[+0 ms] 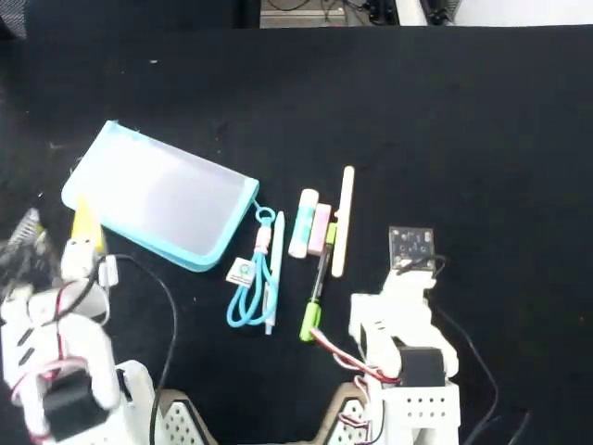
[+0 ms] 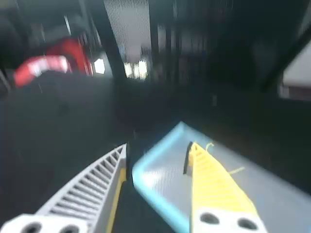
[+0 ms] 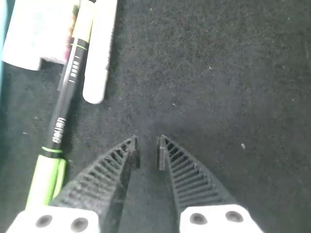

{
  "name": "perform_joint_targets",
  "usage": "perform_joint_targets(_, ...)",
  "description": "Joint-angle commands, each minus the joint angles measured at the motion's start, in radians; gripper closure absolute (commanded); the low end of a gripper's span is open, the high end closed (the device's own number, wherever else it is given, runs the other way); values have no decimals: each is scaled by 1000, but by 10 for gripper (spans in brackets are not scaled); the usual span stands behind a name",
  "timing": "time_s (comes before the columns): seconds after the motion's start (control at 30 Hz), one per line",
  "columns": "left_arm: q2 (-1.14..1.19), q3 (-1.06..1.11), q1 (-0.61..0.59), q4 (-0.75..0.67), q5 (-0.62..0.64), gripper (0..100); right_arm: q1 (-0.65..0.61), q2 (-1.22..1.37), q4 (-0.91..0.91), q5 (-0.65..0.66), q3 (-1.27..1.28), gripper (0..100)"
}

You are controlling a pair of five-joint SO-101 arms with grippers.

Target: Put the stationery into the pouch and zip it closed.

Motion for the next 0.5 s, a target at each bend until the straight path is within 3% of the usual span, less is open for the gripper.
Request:
perform_joint_targets(0.0,15,-205,-15,-17,17,787,9,-91,-114,80,-59,920)
perform_joint_targets(0.13,26,-315,-16,-17,12,787,137,-91,-341,213,-226,920)
perform_joint_targets(0.23,112,-414,-21,-6,12,786,226,-91,-440,224,-407,921)
perform_joint_targets(0.47,589,-734,-13,176,14,786,212,-73,-333,279,-921,900)
